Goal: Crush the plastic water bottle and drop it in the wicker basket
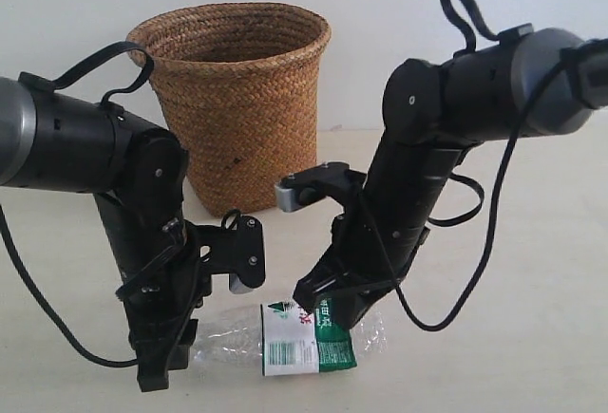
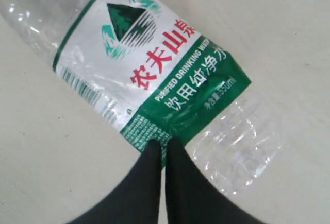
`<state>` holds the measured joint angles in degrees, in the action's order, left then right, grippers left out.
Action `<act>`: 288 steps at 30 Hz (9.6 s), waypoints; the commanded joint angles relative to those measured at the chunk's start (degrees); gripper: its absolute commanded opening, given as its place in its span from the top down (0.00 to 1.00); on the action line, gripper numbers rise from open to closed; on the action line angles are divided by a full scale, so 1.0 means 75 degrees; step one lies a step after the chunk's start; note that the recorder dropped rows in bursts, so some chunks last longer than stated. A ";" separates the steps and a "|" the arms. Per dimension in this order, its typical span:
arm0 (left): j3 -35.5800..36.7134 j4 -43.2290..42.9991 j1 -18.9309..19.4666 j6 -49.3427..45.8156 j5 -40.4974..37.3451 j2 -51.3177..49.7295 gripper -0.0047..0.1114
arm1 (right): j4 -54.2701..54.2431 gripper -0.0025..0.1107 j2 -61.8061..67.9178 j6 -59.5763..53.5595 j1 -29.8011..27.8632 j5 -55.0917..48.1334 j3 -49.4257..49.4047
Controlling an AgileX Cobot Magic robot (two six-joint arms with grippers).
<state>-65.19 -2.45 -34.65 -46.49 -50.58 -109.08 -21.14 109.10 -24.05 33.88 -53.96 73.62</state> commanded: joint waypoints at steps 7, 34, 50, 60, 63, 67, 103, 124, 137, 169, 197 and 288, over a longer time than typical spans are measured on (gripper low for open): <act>0.0019 0.0017 0.0018 0.0061 -0.0048 0.0041 0.92 | 0.0027 0.98 -0.0352 0.0197 -0.0012 -0.0128 0.0545; 0.0019 0.0046 0.0018 0.0061 -0.0066 0.0041 0.92 | -0.0207 0.98 0.1991 0.0145 -0.0012 -0.0255 0.0566; 0.0019 0.0063 0.0018 0.0061 -0.0066 0.0041 0.92 | -0.0606 0.98 0.2203 0.0009 -0.0012 -0.0451 0.0566; 0.0019 0.0063 0.0018 0.0061 -0.0066 0.0041 0.92 | -0.0334 0.98 0.0732 -0.0004 -0.0012 -0.0464 0.0583; 0.0019 0.0063 0.0018 0.0061 -0.0066 0.0041 0.92 | 0.0010 0.98 -0.0214 0.0130 -0.0012 -0.0445 0.0583; 0.0019 0.0063 0.0018 0.0061 -0.0066 0.0041 0.92 | 0.0426 0.98 -0.1724 0.0291 -0.0012 -0.0552 0.0583; -0.0029 -0.0038 0.0018 0.0061 -0.0053 0.0091 0.92 | 0.0914 0.98 -1.2436 0.2426 -0.0012 0.2098 -0.6384; -0.0864 -0.1406 0.0018 0.0346 -0.0380 0.1645 0.92 | 0.0664 0.98 -1.2422 0.1997 -0.0012 0.4246 -0.6796; -0.1827 -0.2245 0.0660 0.0769 -0.1098 0.2074 0.92 | 0.0664 0.98 -1.2422 0.1997 -0.0012 0.4246 -0.6796; -0.5332 -0.4978 0.1270 0.4977 0.0838 0.1583 0.19 | 0.0664 0.98 -1.2422 0.1995 -0.0012 0.4151 -0.6796; -0.5379 -0.3066 0.1256 0.4744 -0.1655 0.1284 0.93 | 0.0664 0.98 -1.2422 0.1995 -0.0012 0.4167 -0.6796; 0.8692 0.1223 0.3872 0.6300 0.4532 1.4544 0.93 | 0.0664 0.98 -1.2422 0.1995 -0.0012 0.4235 -0.6796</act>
<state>-0.30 6.02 -5.78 -1.90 -12.76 -0.18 -16.10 16.08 -8.90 33.72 -22.81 22.73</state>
